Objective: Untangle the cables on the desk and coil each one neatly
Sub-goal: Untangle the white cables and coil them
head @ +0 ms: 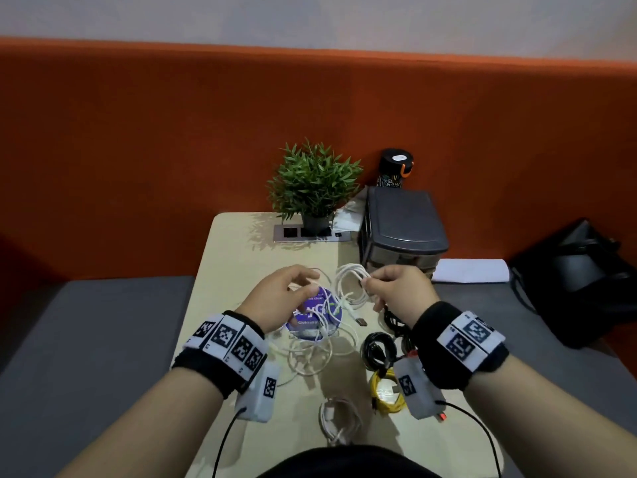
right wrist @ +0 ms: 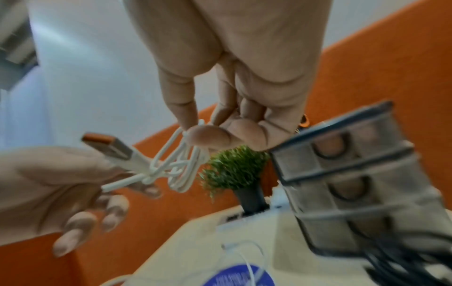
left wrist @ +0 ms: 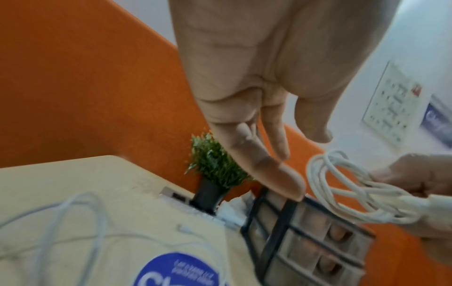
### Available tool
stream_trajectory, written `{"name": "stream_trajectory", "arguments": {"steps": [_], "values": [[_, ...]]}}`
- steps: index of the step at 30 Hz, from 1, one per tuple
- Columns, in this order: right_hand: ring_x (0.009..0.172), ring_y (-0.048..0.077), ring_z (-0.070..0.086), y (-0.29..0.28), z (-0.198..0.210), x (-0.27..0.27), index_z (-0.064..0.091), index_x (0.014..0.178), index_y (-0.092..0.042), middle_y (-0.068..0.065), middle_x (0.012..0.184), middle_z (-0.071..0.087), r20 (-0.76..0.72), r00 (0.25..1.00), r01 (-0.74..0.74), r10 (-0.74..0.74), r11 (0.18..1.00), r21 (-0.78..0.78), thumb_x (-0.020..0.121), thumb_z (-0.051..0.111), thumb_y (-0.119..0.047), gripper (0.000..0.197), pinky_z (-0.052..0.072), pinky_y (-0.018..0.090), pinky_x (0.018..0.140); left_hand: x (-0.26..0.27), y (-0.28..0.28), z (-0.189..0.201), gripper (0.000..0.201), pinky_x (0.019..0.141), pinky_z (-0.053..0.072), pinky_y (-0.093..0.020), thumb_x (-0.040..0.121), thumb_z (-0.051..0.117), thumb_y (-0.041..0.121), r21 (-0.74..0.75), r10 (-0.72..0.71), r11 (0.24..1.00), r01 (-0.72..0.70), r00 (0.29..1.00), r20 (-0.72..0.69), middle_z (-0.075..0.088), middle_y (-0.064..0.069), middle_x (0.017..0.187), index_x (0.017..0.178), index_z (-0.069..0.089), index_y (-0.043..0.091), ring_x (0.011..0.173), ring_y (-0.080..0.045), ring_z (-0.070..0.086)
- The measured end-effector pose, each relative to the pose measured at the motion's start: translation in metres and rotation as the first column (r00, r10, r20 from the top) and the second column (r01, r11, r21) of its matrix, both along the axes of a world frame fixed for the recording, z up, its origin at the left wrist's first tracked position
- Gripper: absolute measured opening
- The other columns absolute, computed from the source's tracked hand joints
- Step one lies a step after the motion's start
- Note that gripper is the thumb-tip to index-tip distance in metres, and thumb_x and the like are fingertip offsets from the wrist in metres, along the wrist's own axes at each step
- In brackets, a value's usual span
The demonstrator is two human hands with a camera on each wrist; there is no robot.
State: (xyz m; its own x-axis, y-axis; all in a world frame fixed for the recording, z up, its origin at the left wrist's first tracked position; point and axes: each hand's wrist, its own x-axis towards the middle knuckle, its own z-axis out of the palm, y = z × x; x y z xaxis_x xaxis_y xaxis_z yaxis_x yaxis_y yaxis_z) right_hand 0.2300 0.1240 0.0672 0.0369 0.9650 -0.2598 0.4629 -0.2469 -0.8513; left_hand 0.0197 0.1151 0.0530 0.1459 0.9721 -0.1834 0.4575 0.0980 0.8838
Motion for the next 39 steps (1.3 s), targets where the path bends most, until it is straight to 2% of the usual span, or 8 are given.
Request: {"name": "stream_trajectory", "arguments": {"steps": [4,9,14,19,25,32,37,39], "values": [[0.04,0.021,0.048,0.013,-0.043,0.016,0.058,0.06,-0.006,0.009,0.054,0.056,-0.081,0.983,0.139,-0.163,0.96,-0.245,0.082,0.062,-0.007,0.023,0.036,0.027,0.049,-0.001,-0.01,-0.037,0.012,0.078,0.045,-0.024,0.09,0.06,0.019,-0.09,-0.157,0.987,0.136,0.941,-0.3,0.063,0.002,0.105,0.098,0.069,0.022,0.093,-0.016,0.059],[0.044,0.024,0.052,0.026,-0.082,0.023,0.058,0.065,-0.004,0.008,0.047,0.052,-0.032,0.968,0.211,-0.249,0.874,-0.438,0.083,0.06,-0.009,0.019,0.037,0.023,0.044,0.0,-0.026,-0.076,0.025,0.103,0.033,-0.024,0.087,0.063,0.022,-0.231,-0.351,0.936,0.266,0.769,-0.534,0.049,0.004,0.137,0.111,0.069,0.023,0.125,-0.014,0.043],[0.041,0.023,0.056,0.038,-0.106,0.02,0.058,0.072,-0.003,0.005,0.041,0.056,-0.065,0.957,0.212,-0.283,0.834,-0.509,0.091,0.057,-0.014,0.023,0.042,0.022,0.038,-0.005,-0.038,-0.09,0.026,0.099,0.04,-0.03,0.089,0.058,0.023,-0.282,-0.368,0.929,0.238,0.653,-0.662,0.057,0.004,0.128,0.112,0.068,0.024,0.118,-0.017,0.051],[0.057,0.023,0.068,0.043,-0.122,0.019,0.058,0.074,-0.011,0.012,0.071,0.068,0.015,0.989,0.135,-0.147,0.865,-0.483,0.089,0.055,-0.013,0.015,0.057,0.032,0.057,-0.011,-0.04,-0.089,0.024,0.085,0.045,-0.021,0.086,0.058,0.01,-0.234,-0.279,0.959,0.162,0.694,-0.664,0.069,0.006,0.105,0.098,0.073,0.026,0.096,-0.013,0.063],[0.04,0.025,0.057,0.036,-0.099,0.014,0.058,0.066,-0.002,0.013,0.056,0.063,0.139,0.99,0.094,-0.019,0.827,-0.554,0.091,0.049,-0.018,0.032,0.042,0.023,0.045,-0.016,-0.043,-0.068,0.032,0.078,0.041,-0.018,0.083,0.056,0.007,-0.052,-0.031,0.999,0.005,0.857,-0.515,0.06,0.015,0.072,0.067,0.061,0.034,0.079,-0.009,0.063],[0.047,0.024,0.057,0.014,-0.056,-0.021,0.065,0.094,0.002,0.017,0.073,0.067,-0.206,0.969,-0.217,0.139,0.879,-0.424,0.094,0.051,-0.046,0.05,0.042,0.021,0.042,-0.01,-0.049,-0.032,0.039,0.08,0.044,-0.021,0.08,0.062,0.002,0.123,0.102,0.99,-0.071,0.958,-0.269,0.065,0.018,0.073,0.06,0.062,0.036,0.082,-0.003,0.059],[0.049,0.013,0.063,0.011,-0.027,-0.044,0.064,0.096,-0.003,0.011,0.072,0.069,-0.374,0.91,-0.287,0.18,0.924,-0.252,0.09,0.06,-0.006,0.008,0.048,0.022,0.048,0.007,-0.057,-0.016,0.023,0.079,0.046,-0.017,0.077,0.067,0.003,0.208,-0.049,0.973,0.101,0.969,-0.241,0.068,0.018,0.079,0.074,0.075,0.024,0.084,0.001,0.061],[0.049,0.015,0.063,0.011,-0.015,-0.046,0.062,0.099,-0.003,0.013,0.07,0.066,-0.438,0.884,-0.268,0.16,0.943,-0.197,0.09,0.054,0.004,0.014,0.049,0.022,0.048,0.009,-0.059,-0.015,0.02,0.086,0.045,-0.021,0.081,0.066,0.005,0.21,-0.048,0.973,0.095,0.975,-0.216,0.068,0.018,0.092,0.081,0.074,0.024,0.092,0.002,0.06]]}}
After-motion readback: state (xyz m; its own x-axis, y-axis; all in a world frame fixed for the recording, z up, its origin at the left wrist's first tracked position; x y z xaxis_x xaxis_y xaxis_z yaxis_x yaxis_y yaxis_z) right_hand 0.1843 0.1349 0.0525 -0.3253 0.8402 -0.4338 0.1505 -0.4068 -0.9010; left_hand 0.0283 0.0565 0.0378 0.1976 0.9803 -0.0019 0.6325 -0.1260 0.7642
